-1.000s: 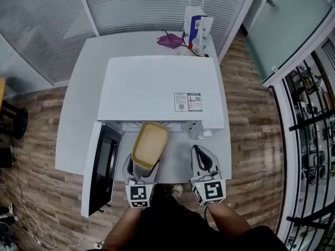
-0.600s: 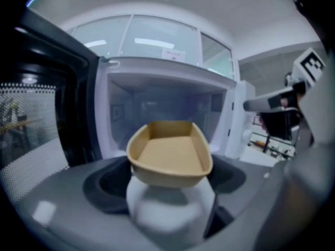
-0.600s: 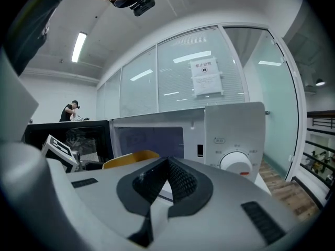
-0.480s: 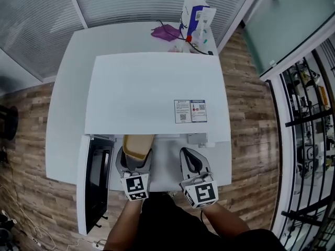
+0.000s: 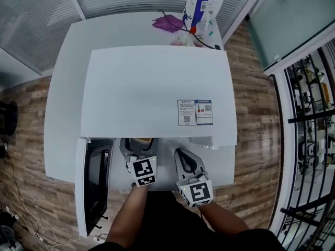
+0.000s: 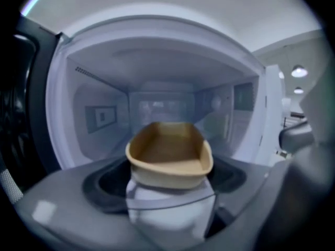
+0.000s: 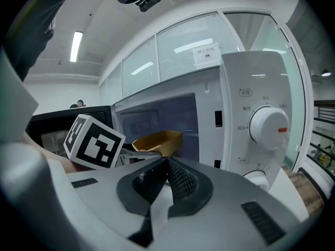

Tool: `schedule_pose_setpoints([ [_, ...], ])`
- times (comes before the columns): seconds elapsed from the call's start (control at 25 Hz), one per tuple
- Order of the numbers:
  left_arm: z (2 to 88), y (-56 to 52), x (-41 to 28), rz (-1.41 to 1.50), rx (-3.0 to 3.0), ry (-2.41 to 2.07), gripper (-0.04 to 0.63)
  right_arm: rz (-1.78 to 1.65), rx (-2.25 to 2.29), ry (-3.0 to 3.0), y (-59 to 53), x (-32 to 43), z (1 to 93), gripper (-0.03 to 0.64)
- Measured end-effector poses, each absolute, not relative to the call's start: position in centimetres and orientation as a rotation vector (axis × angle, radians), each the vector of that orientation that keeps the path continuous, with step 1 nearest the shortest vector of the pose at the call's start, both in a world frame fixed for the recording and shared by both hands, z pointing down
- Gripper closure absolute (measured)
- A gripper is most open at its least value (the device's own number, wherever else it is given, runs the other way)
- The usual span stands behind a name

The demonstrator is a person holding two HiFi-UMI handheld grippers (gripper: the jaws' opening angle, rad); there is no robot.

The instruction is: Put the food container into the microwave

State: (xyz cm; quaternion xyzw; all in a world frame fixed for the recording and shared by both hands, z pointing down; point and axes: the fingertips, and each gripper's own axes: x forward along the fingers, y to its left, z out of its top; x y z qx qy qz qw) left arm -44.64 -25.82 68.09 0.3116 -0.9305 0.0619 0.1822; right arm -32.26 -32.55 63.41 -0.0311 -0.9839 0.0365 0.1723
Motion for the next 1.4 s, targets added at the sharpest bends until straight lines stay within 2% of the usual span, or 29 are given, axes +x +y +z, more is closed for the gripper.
schedule_pose_setpoints([
  [0.44,69.2,-27.3,-46.3,0.178,0.857,-2.591,0.126,0.116,-0.068,-2.777,-33.2,-32.2,63.9,0.611],
  [0.68,70.0,-27.1,-46.5,0.197,0.856,-2.555,0.064,0.115,-0.057,-2.783,-33.5,-32.1,63.8,0.611],
  [1.16,66.1,-24.5,-41.5,0.241,0.897,-2.585,0.067,0.077,-0.073,-2.882,-33.3,-32.0,59.7,0.611],
  [1.24,64.6,-24.1,-40.4,0.245,0.918,-2.604,0.079,0.064,-0.087,-2.904,-33.0,-31.9,58.5,0.611],
  [1.28,63.7,-23.8,-39.8,0.247,0.922,-2.622,0.109,0.058,-0.09,-2.915,-33.0,-31.8,57.9,0.611],
  [1.4,61.0,-22.7,-38.2,0.253,0.911,-2.687,0.287,0.046,-0.093,-2.943,-32.8,-31.2,56.4,0.611],
])
